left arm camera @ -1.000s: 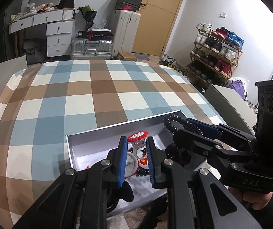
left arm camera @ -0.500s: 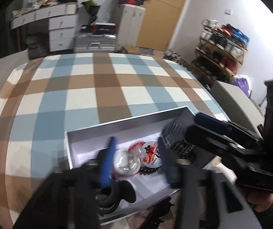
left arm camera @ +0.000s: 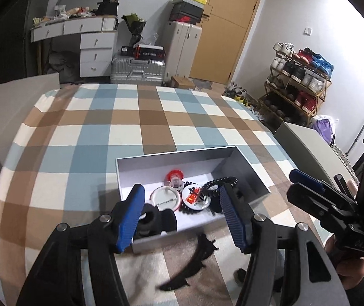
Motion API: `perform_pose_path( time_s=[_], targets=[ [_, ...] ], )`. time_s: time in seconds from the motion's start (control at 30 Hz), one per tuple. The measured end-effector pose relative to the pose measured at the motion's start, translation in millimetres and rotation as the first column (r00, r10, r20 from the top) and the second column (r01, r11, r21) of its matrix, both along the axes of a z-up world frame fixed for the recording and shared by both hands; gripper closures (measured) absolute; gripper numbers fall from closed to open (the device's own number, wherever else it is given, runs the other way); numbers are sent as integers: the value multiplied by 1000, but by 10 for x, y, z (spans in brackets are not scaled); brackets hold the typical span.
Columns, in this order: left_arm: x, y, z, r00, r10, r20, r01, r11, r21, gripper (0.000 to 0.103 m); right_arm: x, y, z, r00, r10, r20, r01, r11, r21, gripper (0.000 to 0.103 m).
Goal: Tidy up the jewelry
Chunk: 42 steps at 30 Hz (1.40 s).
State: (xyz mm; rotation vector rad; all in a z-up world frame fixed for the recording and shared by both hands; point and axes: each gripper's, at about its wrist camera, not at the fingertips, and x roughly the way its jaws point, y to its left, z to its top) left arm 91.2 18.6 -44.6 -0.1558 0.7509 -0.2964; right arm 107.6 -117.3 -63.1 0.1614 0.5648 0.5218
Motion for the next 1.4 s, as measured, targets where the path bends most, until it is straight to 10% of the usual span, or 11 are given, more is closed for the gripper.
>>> perform_pose_path(
  time_s=[0.47,1.13,1.4],
  targets=[
    [-446,107,115,989,111,94,-113,993,19,20,-716,36,164,996,28,84,-23,998,-56,10],
    [-960,393,-419,974,226,1,-226,970,87,1,-864,314,-606,991,58,-120,-87,962,-260,9],
    [-995,495,-548,973,219,-75,-214,975,61,1,-782,348,-745,987,46,-156,-97,937,-336,55]
  ],
)
